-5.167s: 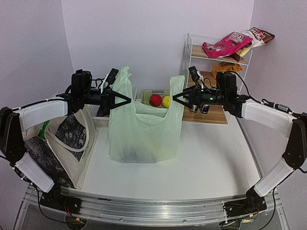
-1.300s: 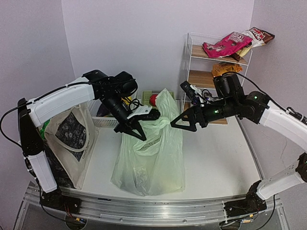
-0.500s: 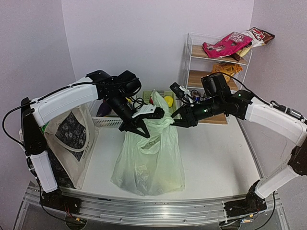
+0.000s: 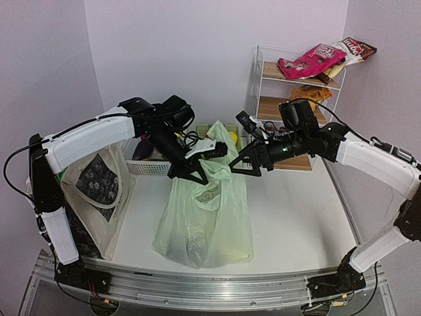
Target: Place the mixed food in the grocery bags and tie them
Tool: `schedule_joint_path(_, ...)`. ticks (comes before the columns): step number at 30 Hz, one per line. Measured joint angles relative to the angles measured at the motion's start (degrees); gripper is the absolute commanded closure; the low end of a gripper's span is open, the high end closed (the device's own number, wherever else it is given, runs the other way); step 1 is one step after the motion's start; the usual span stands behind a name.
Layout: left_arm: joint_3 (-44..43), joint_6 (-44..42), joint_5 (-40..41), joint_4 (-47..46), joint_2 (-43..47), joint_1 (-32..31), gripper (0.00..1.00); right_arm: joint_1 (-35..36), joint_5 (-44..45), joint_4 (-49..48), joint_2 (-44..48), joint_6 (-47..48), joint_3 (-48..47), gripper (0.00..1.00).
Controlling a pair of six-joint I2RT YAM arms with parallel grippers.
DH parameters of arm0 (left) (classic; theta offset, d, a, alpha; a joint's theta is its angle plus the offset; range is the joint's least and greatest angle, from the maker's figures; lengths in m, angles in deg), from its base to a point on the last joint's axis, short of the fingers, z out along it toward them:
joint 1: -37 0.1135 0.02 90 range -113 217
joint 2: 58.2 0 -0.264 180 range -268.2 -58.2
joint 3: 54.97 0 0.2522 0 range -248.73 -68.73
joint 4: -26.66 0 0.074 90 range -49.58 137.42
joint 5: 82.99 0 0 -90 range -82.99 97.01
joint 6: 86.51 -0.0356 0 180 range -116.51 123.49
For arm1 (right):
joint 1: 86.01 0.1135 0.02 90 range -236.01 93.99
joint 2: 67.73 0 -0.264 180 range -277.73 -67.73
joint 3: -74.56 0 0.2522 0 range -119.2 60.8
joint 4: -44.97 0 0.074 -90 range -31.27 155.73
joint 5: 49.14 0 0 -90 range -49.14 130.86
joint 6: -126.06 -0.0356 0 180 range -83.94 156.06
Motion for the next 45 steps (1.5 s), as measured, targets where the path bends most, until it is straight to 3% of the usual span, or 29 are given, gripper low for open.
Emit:
schedule_joint_path(7, 0.0, 2.49, -2.05, 0.02, 0.0, -0.04, 1.0, 0.92, 4.36, -2.69, 0.66, 0.59, 1.54, 0.07)
schedule_joint_path(17, 0.11, 6.92, -3.76, -0.41, 0.0, -0.04, 1.0, -0.05, 2.17, -5.45, 8.0, 2.84, 7.76, 0.05)
schedule_joint_path(34, 0.69, 11.39, -1.13, -3.05, 0.0, -2.6, 1.0, 2.79, 9.09, -14.41, 5.82, 0.17, 8.17, 0.04)
schedule_joint_path(38, 0.66, 11.28, -0.35, -3.71, 0.0, -2.56, 1.0, 2.79, 9.83, -15.13, 3.88, 0.22, 8.17, 0.13)
schedule_joint_path(43, 0.7, 10.5, -0.26, -4.51, 0.0, -2.09, 1.0, 2.79, 10.46, -15.29, 2.16, 0.77, 8.17, 0.52)
schedule_joint_path(45, 0.9, 9.88, -0.19, -4.74, 0.0, -1.97, 1.0, 2.79, 10.49, -15.63, 1.73, 0.92, 8.17, 0.63)
